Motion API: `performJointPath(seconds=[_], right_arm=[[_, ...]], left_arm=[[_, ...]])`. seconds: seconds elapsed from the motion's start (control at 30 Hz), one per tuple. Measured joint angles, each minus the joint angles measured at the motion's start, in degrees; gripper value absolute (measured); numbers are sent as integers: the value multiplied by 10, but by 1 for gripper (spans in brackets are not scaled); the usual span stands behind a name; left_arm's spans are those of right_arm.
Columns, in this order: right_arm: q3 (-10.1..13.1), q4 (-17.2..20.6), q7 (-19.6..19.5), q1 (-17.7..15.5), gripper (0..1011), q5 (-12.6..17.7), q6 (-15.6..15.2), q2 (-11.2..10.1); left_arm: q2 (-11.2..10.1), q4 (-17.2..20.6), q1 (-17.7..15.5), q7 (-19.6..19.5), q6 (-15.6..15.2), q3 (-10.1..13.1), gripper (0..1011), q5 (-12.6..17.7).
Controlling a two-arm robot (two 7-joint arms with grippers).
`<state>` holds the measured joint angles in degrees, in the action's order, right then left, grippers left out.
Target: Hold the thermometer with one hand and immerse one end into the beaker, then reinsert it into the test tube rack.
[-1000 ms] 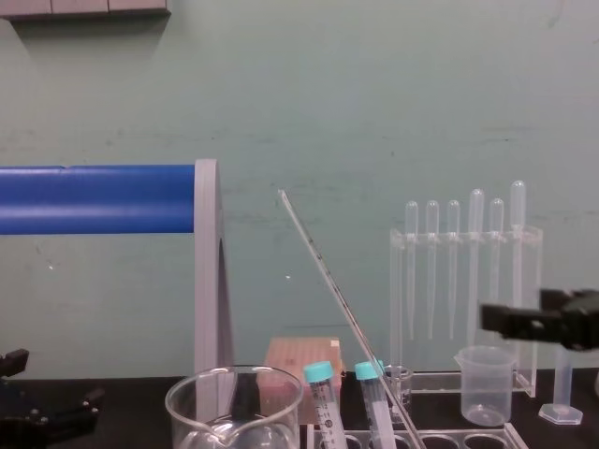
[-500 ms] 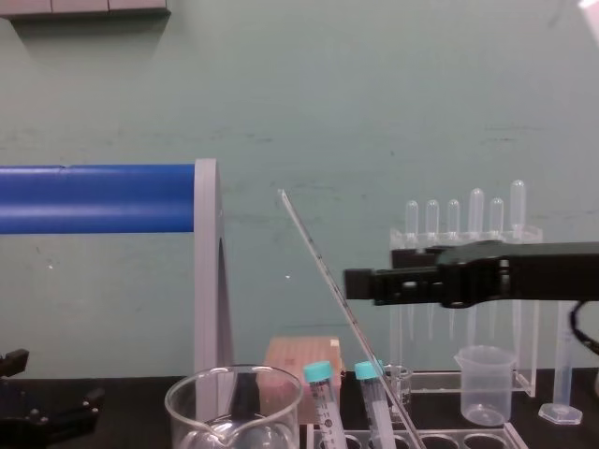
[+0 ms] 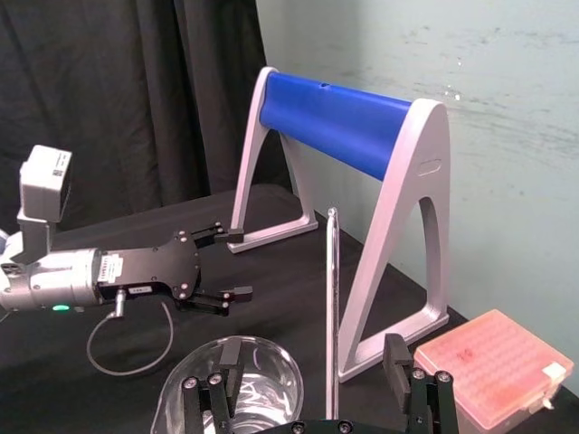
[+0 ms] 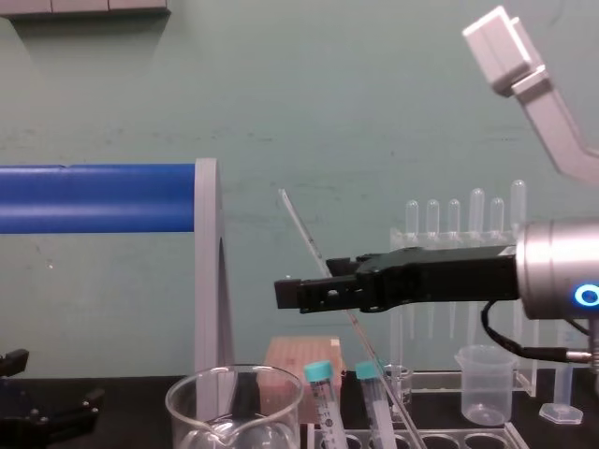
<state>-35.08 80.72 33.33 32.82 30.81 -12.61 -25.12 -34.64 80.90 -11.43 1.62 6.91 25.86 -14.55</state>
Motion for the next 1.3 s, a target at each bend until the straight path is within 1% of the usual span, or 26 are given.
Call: performJointPath(seconds=[0.17,0.33,0.57,0.67,0.73,0.8,0.83,0.9,0.93,1.0,1.03,1.07,1.13,1.17,1.23,1.27,1.3], right_arm=[[-8,-19,-1,12,1002,-8,1,14],[-10,-28,-4,17,1002,-14,8,22],[-9,-27,-5,16,1002,-14,7,21],[-9,-27,-5,16,983,-13,7,20],[-9,-27,-4,16,934,-13,7,20],[-9,-26,-4,15,907,-13,7,20],[-9,-26,-4,15,861,-13,7,20],[-9,-26,-4,15,811,-12,7,20],[-9,-26,-4,15,811,-12,7,20],[-9,-26,-4,15,715,-12,7,19],[-9,-26,-4,15,715,-12,7,19],[-9,-26,-4,15,657,-12,7,19],[-8,-25,-4,15,596,-12,6,19],[-8,-25,-4,15,596,-12,6,19],[-8,-25,-4,15,492,-12,6,19],[-8,-25,-4,15,474,-12,6,19],[-8,-25,-4,15,433,-12,6,19]], left_arm=[[0,0,0,0,0,0,1008,0],[0,0,0,0,0,0,1008,0],[0,0,0,0,0,0,1008,0],[0,0,0,0,0,0,1008,0],[0,0,0,0,0,0,1008,0],[0,0,0,0,0,0,1008,0],[0,0,0,0,0,0,1008,0],[0,0,0,0,0,0,1008,0],[0,0,0,0,0,0,1008,0],[0,0,0,0,0,0,1008,0],[0,0,0,0,0,0,1008,0],[0,0,0,0,0,0,1008,0],[0,0,0,0,0,0,1008,0],[0,0,0,0,0,0,1008,0],[0,0,0,0,0,0,1008,0],[0,0,0,0,0,0,1008,0],[0,0,0,0,0,0,1008,0]])
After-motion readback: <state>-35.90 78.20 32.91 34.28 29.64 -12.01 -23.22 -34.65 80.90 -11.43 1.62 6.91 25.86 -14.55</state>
